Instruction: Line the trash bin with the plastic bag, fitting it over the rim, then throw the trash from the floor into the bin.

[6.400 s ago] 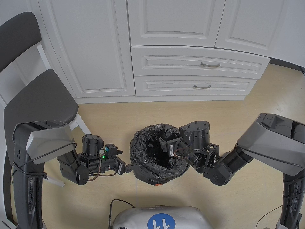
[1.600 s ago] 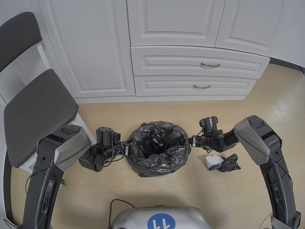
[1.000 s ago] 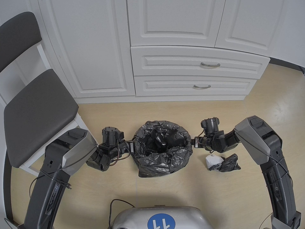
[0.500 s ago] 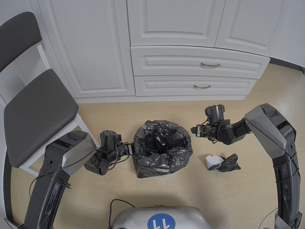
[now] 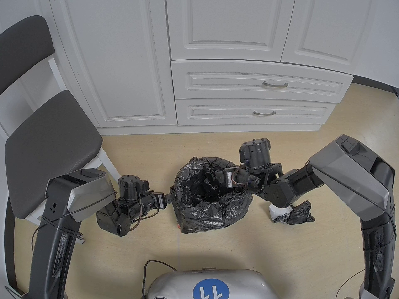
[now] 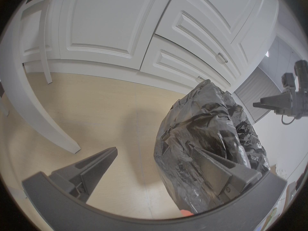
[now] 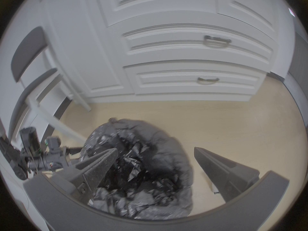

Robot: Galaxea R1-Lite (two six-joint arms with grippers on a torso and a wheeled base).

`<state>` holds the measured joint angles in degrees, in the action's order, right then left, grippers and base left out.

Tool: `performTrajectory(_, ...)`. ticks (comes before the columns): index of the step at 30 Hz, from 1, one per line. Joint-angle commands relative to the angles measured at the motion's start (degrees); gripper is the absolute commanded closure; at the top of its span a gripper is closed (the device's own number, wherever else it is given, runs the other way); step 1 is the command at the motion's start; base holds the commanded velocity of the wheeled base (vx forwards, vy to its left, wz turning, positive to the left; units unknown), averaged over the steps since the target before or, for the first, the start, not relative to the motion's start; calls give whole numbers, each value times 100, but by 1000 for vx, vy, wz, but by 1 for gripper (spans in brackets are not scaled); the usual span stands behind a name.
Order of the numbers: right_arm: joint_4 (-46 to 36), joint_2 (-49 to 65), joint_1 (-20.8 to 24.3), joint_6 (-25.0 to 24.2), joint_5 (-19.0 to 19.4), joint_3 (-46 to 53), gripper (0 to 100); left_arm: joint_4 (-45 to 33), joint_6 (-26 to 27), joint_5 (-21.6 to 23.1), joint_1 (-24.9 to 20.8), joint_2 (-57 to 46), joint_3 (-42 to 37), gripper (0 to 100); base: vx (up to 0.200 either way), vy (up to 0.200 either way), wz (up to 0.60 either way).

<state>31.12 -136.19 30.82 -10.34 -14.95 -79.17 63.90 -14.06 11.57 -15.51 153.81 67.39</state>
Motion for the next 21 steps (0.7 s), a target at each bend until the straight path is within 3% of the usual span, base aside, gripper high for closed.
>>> performTrajectory(1, -985, -355, 478, 419, -87, -1127, 0, 325, 237, -6, 65, -369, -718, 0, 0, 0, 0)
performTrajectory(4, -1583, -777, 574, 594, -325, -1848, 0, 738, 316, -32, 74, -360, -965, 0, 0, 0, 0)
performTrajectory(5, -1935, -1006, 574, 884, -536, -2156, 0, 1028, 307, -49, 83, -413, -1184, 0, 0, 0, 0)
performTrajectory(8, -2075, -1138, 574, 1078, -632, -2226, 0, 1239, 307, -41, 74, -510, -1369, 0, 0, 0, 0)
performTrajectory(11, -2102, -1225, 583, 1517, -720, -1901, 0, 1432, 333, -41, 65, -817, -1553, 0, 0, 0, 0)
performTrajectory(21, -2049, -619, 759, 1913, -747, -380, 0, 1450, 342, -14, 171, -1195, -1826, 0, 0, 0, 0)
